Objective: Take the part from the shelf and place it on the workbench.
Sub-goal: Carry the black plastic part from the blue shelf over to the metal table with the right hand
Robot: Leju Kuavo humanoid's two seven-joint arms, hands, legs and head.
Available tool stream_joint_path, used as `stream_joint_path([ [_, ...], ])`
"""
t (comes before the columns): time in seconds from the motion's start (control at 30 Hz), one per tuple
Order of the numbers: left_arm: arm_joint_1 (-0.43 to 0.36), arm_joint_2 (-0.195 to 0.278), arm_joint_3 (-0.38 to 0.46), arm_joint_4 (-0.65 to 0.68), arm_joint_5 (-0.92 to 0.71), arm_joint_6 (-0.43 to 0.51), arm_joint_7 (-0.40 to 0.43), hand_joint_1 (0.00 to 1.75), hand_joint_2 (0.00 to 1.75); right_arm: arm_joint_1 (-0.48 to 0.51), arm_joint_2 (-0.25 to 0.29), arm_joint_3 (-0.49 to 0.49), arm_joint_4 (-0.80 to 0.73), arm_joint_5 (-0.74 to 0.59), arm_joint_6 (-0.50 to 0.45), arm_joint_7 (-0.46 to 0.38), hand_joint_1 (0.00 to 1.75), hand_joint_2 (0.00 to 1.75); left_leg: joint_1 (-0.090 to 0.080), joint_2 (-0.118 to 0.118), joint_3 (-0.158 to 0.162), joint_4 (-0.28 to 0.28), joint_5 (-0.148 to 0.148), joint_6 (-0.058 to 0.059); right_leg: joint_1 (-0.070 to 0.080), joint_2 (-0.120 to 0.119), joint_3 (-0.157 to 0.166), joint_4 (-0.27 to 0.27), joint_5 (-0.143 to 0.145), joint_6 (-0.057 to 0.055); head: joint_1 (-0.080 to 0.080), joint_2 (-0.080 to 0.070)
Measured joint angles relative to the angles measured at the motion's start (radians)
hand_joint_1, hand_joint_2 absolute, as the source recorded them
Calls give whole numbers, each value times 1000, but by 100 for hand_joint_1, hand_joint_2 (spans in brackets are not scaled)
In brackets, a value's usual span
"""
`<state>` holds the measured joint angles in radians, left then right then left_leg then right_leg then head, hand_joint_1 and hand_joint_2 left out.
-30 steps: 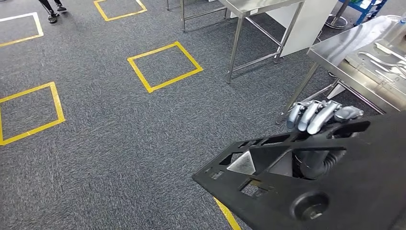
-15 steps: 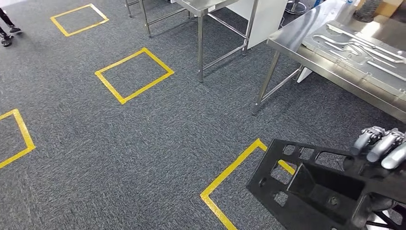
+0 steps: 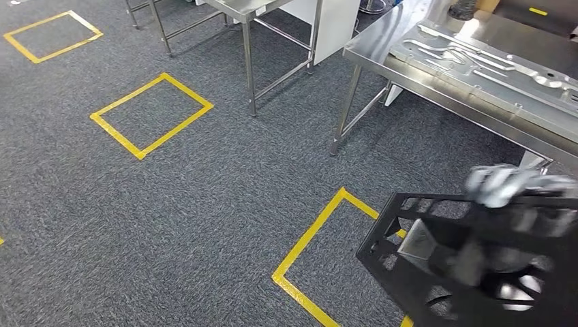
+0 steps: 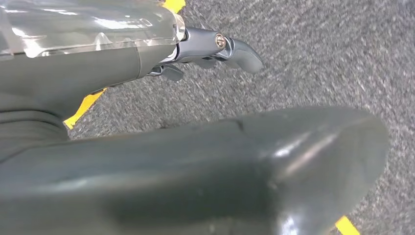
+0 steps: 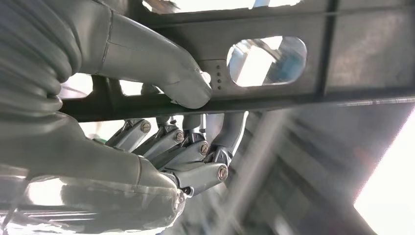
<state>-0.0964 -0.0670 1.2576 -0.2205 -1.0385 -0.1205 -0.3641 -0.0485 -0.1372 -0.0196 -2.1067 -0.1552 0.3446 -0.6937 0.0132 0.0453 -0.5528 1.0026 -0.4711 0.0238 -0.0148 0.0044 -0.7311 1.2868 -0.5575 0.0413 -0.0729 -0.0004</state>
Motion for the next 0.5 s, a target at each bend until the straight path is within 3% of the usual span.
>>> stream_joint_path([
  [0.07,0,1,2,0,11,0,5,0,0,-11,2,92,29,62,-11,1,175,175,-1,20,7,0,-6,-6,0,-26,64,-128,69,-4,0,0],
  [0.13,-1,1,9,0,24,6,12,0,0,-48,8,170,67,75,-11,0,175,175,-5,38,13,1,-12,-16,9,-59,122,-246,109,-17,0,0],
  [0.17,-1,1,14,0,30,9,14,0,0,-73,12,204,89,72,-10,0,175,175,-7,47,15,2,-14,-22,14,-66,132,-269,112,-25,0,0],
  [0.27,-9,1,25,0,43,13,14,0,0,-134,24,279,154,43,-2,-1,175,175,-6,64,22,2,-21,-40,16,-37,131,-276,112,-45,0,0],
  [0.33,-13,1,29,0,44,12,12,0,0,-176,32,313,191,15,9,1,175,175,-3,26,2,54,-55,-49,11,-18,135,-284,117,-58,0,0],
  [0.4,-10,1,31,0,42,10,14,0,0,-219,44,350,233,-19,28,8,175,175,0,-22,-63,186,-118,-54,10,4,136,-286,120,-67,0,0],
  [0.43,-8,2,32,0,41,9,16,0,0,-237,52,368,254,-35,38,13,175,175,0,-32,-100,256,-142,-56,11,17,136,-286,120,-69,0,0],
  [0.47,-6,2,32,0,40,9,17,0,0,-251,60,385,274,-45,44,17,175,175,0,-36,-126,298,-147,-56,12,31,137,-285,120,-69,0,0],
  [0.5,-6,2,32,0,40,9,19,0,0,-263,69,400,292,-51,48,20,175,175,0,-38,-135,301,-131,-55,13,45,138,-284,120,-69,0,0],
])
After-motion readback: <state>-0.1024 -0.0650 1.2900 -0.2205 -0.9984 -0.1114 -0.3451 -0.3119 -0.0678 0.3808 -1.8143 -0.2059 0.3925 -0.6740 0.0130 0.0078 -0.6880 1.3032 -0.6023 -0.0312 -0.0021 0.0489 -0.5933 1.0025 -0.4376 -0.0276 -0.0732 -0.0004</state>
